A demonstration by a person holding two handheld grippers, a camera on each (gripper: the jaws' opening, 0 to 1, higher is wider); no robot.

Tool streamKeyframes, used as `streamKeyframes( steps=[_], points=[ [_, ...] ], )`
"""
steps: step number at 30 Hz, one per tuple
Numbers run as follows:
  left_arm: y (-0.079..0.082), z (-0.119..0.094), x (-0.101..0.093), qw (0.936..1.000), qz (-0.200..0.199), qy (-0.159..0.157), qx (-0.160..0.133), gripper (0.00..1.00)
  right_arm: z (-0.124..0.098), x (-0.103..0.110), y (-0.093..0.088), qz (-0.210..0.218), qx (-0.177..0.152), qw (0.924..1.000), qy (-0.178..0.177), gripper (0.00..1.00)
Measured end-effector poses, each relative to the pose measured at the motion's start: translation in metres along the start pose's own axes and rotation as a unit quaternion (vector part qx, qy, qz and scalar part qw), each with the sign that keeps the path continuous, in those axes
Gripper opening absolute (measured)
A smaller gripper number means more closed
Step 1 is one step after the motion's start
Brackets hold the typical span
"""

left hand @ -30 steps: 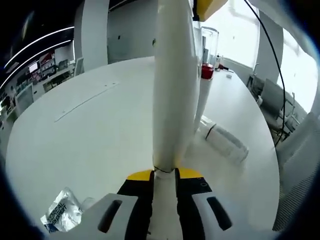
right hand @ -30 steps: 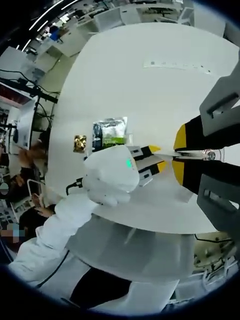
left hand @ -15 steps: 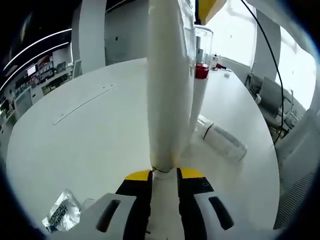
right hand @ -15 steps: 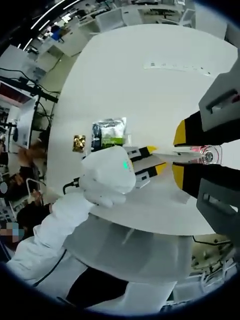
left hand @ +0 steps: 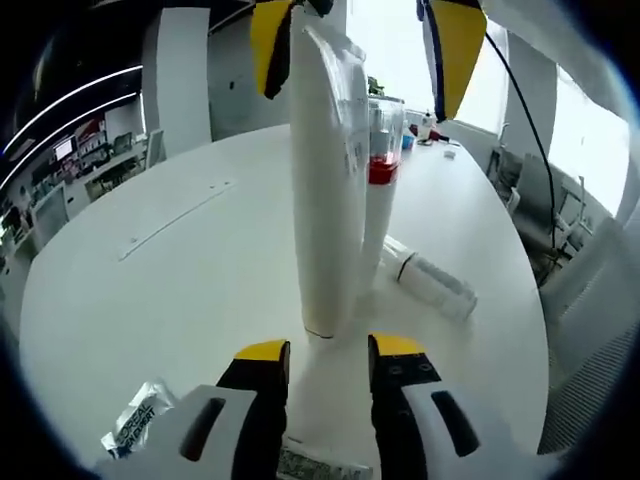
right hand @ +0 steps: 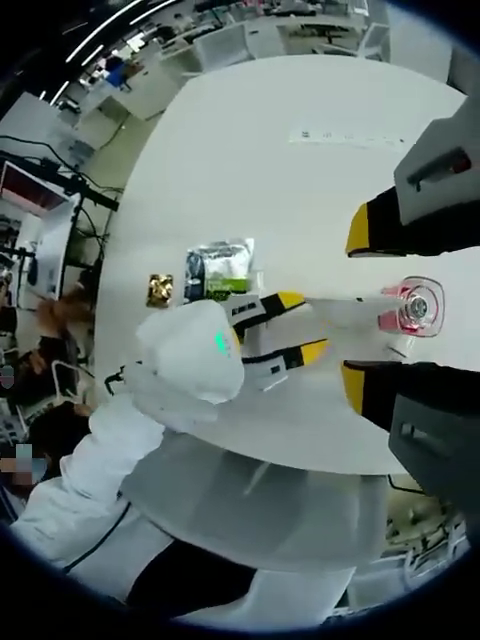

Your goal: Arrange the skincare products in the storage area until every visible bottle or jar stands upright without overlapping.

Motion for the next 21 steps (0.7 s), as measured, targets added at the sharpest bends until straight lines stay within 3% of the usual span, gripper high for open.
streamKeyframes(
  steps=[8, 12, 17, 21],
  points=[
    [0.004, -0.023, -0.008, 0.9999, 0.009, -0.003, -0.002, 0.51, -0.001, 0.004, 0.000, 0.000, 0.002, 1.0000, -0.004, 0.51],
    [0.000, -0.033, -0.014, 0.9998, 0.015, -0.010, 0.006, 0.57, 0.000, 0.009, -0.001, -0.002, 0.004, 1.0000, -0.005, 0.60],
    [-0.007, -0.043, -0.010, 0.9995, 0.027, -0.003, 0.017, 0.70, -0.001, 0.011, -0.002, 0.002, 0.000, 0.9999, -0.011, 0.66],
    [-0.009, -0.054, -0.012, 0.9996, 0.022, 0.000, 0.020, 0.74, -0.003, 0.014, -0.005, 0.004, 0.001, 0.9999, -0.016, 0.69]
  ],
)
Point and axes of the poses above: the point that each gripper's makers call its tool centre point, and the gripper's own axes: z roughly forward along the fingers, x roughly to its left, y roughly out of its top, the point moved 2 cm from there along -z, roughly backward along the fingers, and after that the axes turned 2 degrees about x, right-handed, at the moved point
